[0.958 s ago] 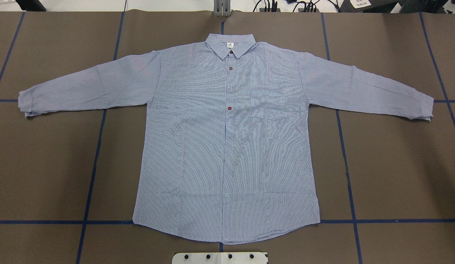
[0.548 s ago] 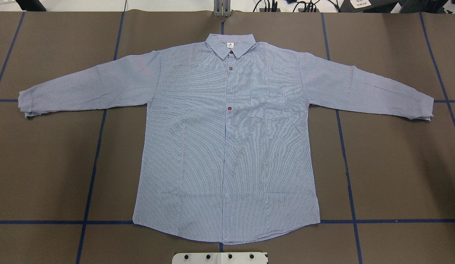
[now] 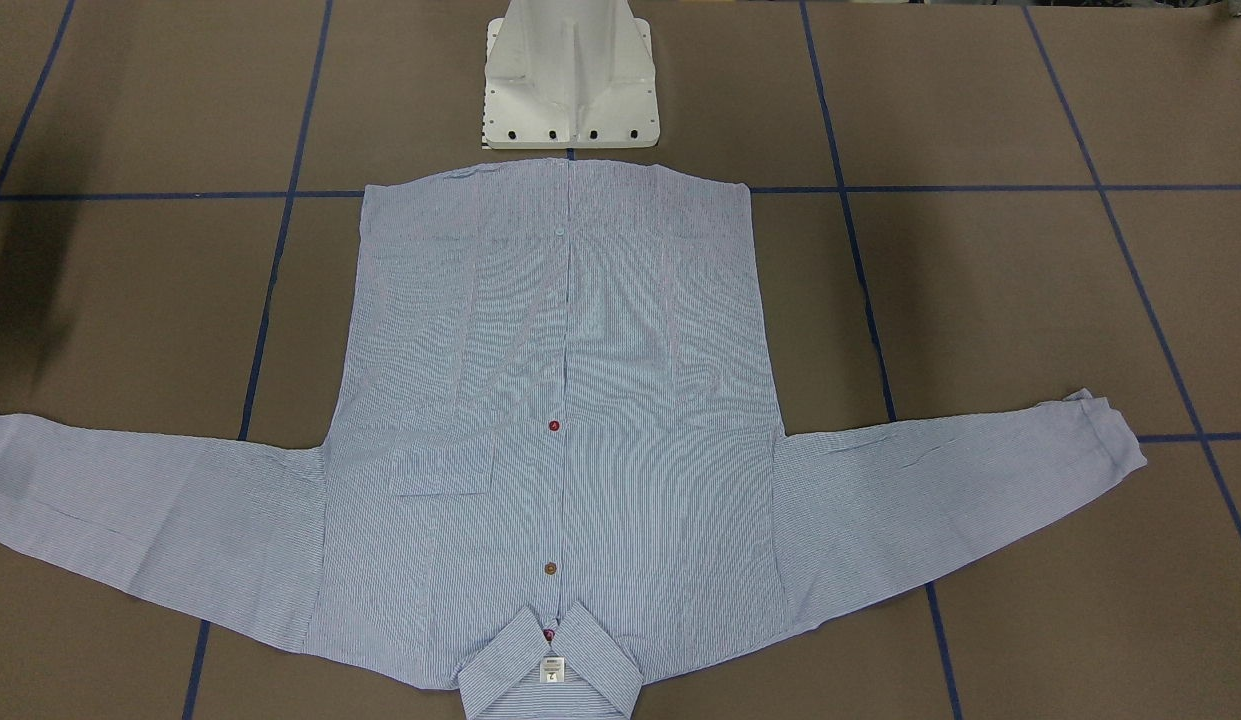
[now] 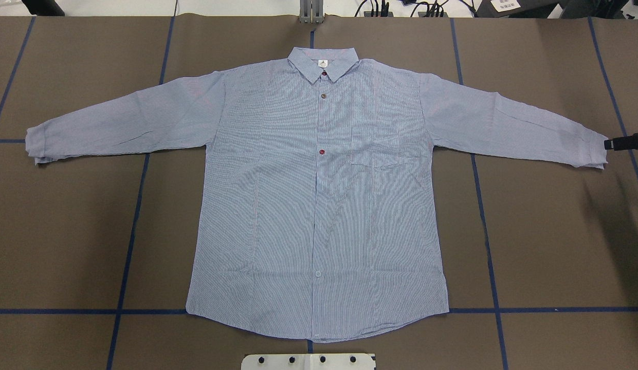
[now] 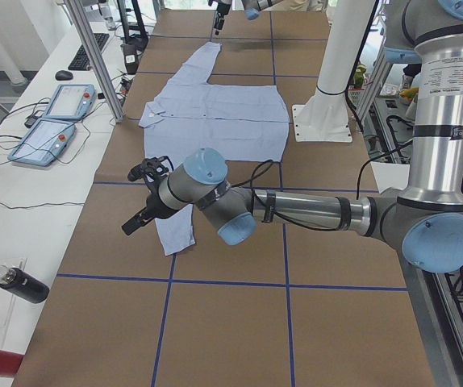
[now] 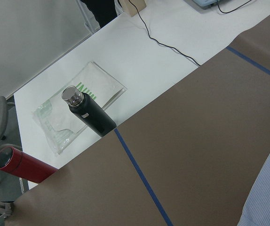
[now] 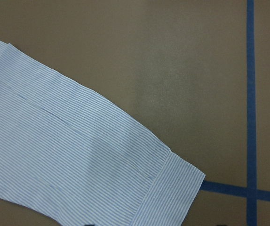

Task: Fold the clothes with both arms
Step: 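Grasp the cuff of the sleeve nearest the right gripper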

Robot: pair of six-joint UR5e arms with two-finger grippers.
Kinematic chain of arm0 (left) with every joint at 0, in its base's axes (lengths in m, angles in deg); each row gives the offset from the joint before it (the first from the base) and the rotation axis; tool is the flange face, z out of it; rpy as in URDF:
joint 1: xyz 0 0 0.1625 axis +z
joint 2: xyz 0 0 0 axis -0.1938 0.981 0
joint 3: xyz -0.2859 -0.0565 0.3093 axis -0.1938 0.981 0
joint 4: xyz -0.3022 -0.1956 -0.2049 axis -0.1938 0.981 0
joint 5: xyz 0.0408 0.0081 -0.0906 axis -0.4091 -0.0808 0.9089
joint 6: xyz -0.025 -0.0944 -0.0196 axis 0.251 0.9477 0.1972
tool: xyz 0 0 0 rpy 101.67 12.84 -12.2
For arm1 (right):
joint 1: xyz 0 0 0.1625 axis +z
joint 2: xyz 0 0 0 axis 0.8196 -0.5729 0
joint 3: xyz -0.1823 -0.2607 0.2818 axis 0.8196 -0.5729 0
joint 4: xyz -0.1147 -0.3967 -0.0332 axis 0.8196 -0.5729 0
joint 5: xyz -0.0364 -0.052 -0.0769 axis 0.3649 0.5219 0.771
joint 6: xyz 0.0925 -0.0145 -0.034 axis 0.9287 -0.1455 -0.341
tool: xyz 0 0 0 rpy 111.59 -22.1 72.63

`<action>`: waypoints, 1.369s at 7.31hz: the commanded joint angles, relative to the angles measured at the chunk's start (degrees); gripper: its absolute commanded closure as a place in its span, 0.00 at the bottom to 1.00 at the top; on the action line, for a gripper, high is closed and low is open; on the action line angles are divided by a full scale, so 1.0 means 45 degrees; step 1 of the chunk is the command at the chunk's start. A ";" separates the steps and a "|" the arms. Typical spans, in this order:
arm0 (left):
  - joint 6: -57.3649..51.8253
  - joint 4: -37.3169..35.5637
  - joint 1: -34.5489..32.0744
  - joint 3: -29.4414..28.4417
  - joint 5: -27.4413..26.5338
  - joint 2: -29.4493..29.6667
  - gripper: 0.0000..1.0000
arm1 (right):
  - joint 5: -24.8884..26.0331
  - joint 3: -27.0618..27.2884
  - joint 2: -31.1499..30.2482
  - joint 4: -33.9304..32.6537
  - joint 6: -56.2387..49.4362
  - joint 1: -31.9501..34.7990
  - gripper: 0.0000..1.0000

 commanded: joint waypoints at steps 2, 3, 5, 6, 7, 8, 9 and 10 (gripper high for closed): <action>-0.0026 0.0000 0.0000 -0.0015 0.0000 -0.0002 0.00 | 0.0228 -0.1288 0.0018 0.2328 0.2468 -0.0719 0.25; -0.0027 0.0000 0.0000 -0.0015 0.0000 -0.0002 0.00 | 0.0809 -0.1367 0.0018 0.2624 0.2655 -0.1091 0.30; -0.0026 0.0000 0.0000 -0.0015 0.0000 -0.0002 0.00 | 0.1067 -0.1873 0.0018 0.3113 0.2657 -0.1251 0.33; -0.0027 0.0000 0.0000 -0.0015 0.0000 -0.0002 0.00 | 0.1281 -0.2088 0.0018 0.3289 0.2657 -0.1309 0.34; -0.0027 0.0000 0.0000 -0.0015 0.0000 -0.0002 0.00 | 0.1457 -0.2109 0.0018 0.3291 0.2657 -0.1348 0.35; -0.0027 0.0000 0.0000 -0.0015 0.0000 -0.0002 0.00 | 0.1459 -0.2110 0.0037 0.3291 0.2657 -0.1368 0.35; -0.0027 0.0000 0.0000 -0.0015 0.0000 -0.0021 0.00 | 0.1459 -0.2110 0.0037 0.3291 0.2657 -0.1407 0.35; -0.0027 0.0000 0.0000 -0.0015 0.0000 -0.0021 0.00 | 0.1556 -0.2110 0.0018 0.3310 0.2657 -0.1446 0.35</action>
